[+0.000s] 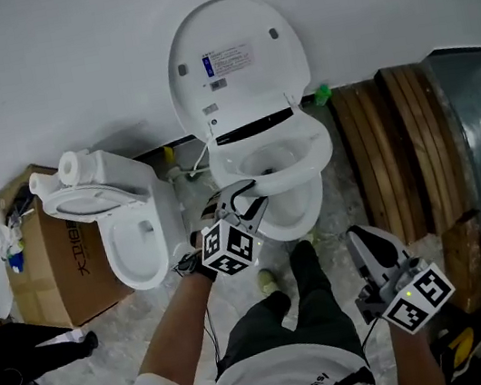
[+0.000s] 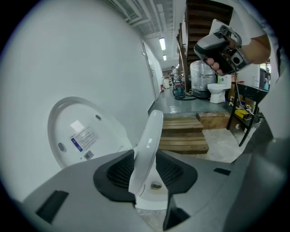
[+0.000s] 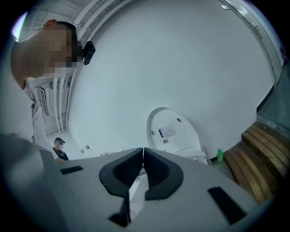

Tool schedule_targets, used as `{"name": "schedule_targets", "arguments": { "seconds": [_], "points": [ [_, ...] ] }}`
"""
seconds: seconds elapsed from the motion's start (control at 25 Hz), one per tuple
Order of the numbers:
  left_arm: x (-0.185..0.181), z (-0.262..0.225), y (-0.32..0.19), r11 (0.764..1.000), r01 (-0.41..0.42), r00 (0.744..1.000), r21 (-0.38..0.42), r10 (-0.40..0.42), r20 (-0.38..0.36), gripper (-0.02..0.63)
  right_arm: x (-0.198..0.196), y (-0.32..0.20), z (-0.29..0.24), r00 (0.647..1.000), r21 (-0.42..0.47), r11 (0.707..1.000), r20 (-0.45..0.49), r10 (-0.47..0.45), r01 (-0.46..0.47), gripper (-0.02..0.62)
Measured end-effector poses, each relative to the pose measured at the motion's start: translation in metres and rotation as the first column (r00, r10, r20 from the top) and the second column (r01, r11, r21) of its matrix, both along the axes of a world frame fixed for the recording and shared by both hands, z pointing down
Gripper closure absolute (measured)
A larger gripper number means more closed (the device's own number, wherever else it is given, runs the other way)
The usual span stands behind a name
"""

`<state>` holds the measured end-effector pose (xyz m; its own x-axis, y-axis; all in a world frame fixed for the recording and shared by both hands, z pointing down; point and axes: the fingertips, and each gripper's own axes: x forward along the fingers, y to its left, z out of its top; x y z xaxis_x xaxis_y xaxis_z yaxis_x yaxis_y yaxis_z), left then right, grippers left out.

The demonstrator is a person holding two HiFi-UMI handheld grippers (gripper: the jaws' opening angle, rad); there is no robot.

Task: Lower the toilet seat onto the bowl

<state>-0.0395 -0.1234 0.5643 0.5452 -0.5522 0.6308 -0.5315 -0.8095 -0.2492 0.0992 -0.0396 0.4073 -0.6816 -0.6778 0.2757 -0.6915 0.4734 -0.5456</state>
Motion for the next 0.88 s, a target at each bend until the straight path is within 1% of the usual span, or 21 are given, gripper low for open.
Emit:
{"name": "schedule_targets", "arguments": {
  "seconds": [0.12, 0.36, 0.56, 0.64, 0.76, 0.88],
  "points": [
    [0.006, 0.013, 0.016, 1.0, -0.009, 1.0, -0.021, 0.009, -0.016, 0.457, 0.002, 0.007, 0.014, 1.0, -0.021, 0.999, 0.006, 0.024, -0.023, 0.577],
    [0.016, 0.04, 0.049, 0.998, -0.012, 1.0, -0.056, 0.011, -0.028, 0.448, 0.004, 0.026, 0.03, 0.999, -0.044, 0.998, 0.001, 0.038, -0.038, 0.577],
    [0.029, 0.064, 0.068, 0.999, -0.035, 0.999, -0.038, 0.036, 0.023, 0.446, 0.011, 0.036, 0.045, 0.999, -0.067, 0.997, -0.003, 0.049, -0.049, 0.577],
    [0.037, 0.074, 0.077, 0.998, -0.051, 0.998, -0.042, 0.052, 0.029, 0.445, 0.015, 0.043, 0.051, 0.998, -0.076, 0.995, -0.013, 0.063, -0.064, 0.577],
    [0.032, 0.086, 0.092, 0.997, -0.051, 0.998, -0.058, 0.053, 0.03, 0.439, 0.008, 0.053, 0.063, 0.998, -0.098, 0.993, -0.018, 0.061, -0.062, 0.577],
    [0.031, 0.101, 0.104, 0.995, -0.078, 0.995, -0.057, 0.082, 0.063, 0.437, 0.007, 0.06, 0.081, 0.998, -0.128, 0.99, -0.001, 0.062, -0.062, 0.577]
  ]
}}
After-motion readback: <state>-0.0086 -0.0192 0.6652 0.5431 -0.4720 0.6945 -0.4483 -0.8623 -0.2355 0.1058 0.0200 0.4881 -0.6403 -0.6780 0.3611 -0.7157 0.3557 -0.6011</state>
